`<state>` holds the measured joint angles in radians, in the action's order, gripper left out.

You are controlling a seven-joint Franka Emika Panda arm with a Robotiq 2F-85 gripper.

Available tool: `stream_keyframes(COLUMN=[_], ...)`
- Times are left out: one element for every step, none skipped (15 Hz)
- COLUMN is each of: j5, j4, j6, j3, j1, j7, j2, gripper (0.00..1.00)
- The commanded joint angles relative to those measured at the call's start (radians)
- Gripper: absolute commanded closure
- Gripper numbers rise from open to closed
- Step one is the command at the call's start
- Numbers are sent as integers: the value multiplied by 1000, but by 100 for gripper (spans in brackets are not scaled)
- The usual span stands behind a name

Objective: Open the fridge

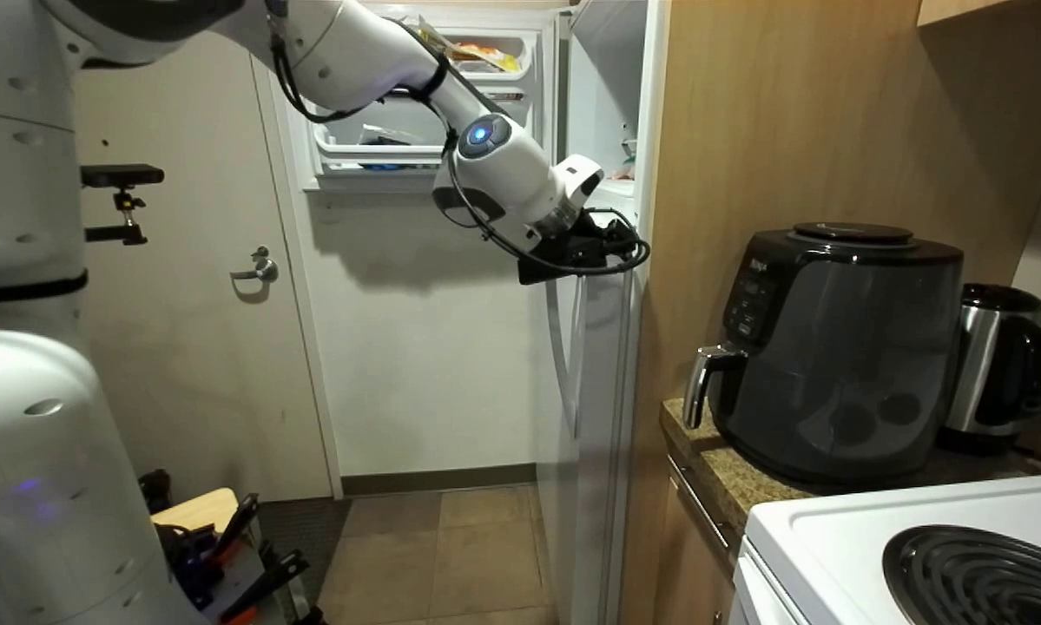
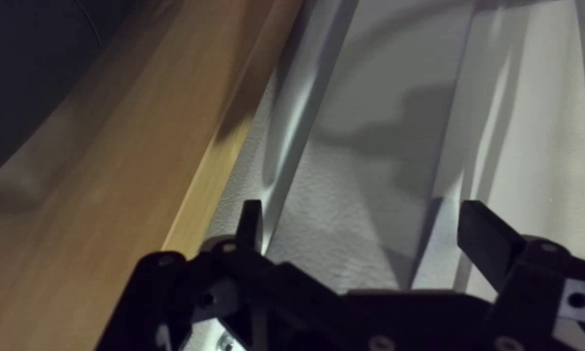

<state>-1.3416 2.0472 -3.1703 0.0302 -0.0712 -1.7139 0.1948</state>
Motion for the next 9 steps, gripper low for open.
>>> stream_keyframes(j5=[-134,-174,-210,-244,-276,-304,-327,-351,-371], j4=[-75,-68,-59,-41,-26,-7,4,14,18], j6=[72,105,136,176,205,230,248,257,264], j3=[28,29,30,33,37,42,46,50,52], j1=[30,32,34,33,30,26,25,21,18], j7=[-60,-67,-74,-72,-79,-84,-89,-99,-109], j2=[50,38,26,12,0,-13,-19,-27,-31], gripper=[0,0,0,0,0,0,0,0,0])
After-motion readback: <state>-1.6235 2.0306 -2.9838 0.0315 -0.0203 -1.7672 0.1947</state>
